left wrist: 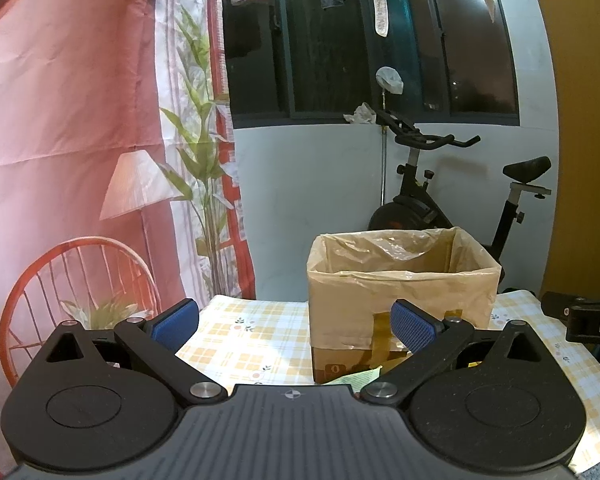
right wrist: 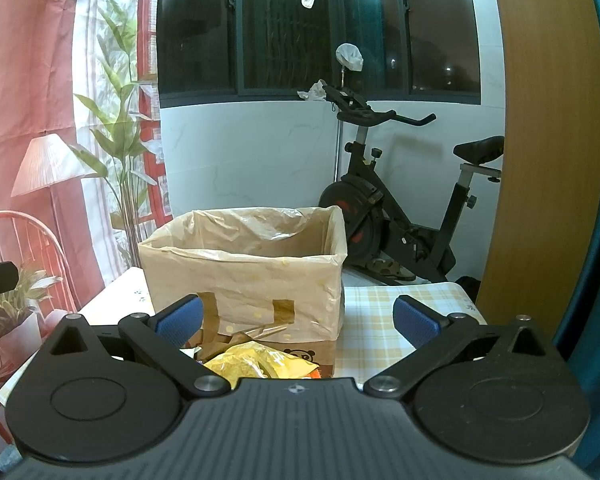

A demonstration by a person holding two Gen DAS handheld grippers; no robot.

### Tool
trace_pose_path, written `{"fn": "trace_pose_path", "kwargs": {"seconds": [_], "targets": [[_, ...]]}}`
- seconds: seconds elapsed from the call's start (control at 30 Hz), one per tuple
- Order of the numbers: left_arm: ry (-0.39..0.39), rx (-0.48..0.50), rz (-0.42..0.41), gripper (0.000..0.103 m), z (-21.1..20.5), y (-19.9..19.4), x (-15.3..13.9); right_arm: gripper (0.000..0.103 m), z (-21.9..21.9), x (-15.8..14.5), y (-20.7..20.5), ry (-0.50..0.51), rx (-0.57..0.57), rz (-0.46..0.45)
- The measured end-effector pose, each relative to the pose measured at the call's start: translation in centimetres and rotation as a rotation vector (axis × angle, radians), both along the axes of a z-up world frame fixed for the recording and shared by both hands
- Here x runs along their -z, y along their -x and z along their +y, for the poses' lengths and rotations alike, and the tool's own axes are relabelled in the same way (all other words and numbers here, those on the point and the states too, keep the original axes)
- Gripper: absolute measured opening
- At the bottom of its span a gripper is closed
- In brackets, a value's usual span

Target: Organize snacks

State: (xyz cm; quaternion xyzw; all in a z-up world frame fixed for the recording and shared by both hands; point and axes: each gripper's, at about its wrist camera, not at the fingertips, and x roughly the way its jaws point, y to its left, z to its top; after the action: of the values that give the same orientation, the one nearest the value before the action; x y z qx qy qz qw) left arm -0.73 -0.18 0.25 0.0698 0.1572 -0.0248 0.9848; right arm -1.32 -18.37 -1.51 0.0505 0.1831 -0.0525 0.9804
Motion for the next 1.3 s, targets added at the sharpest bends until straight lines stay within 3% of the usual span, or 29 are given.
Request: {"fn": "trace_pose_path", "kwargs": {"seconds": [1.3], "targets": [[0.018,0.017,0.015,0.103,0.1,0.0,0.41,0.103,-0.03,0.5,0.07,-0.007,0.001,0.003]]}}
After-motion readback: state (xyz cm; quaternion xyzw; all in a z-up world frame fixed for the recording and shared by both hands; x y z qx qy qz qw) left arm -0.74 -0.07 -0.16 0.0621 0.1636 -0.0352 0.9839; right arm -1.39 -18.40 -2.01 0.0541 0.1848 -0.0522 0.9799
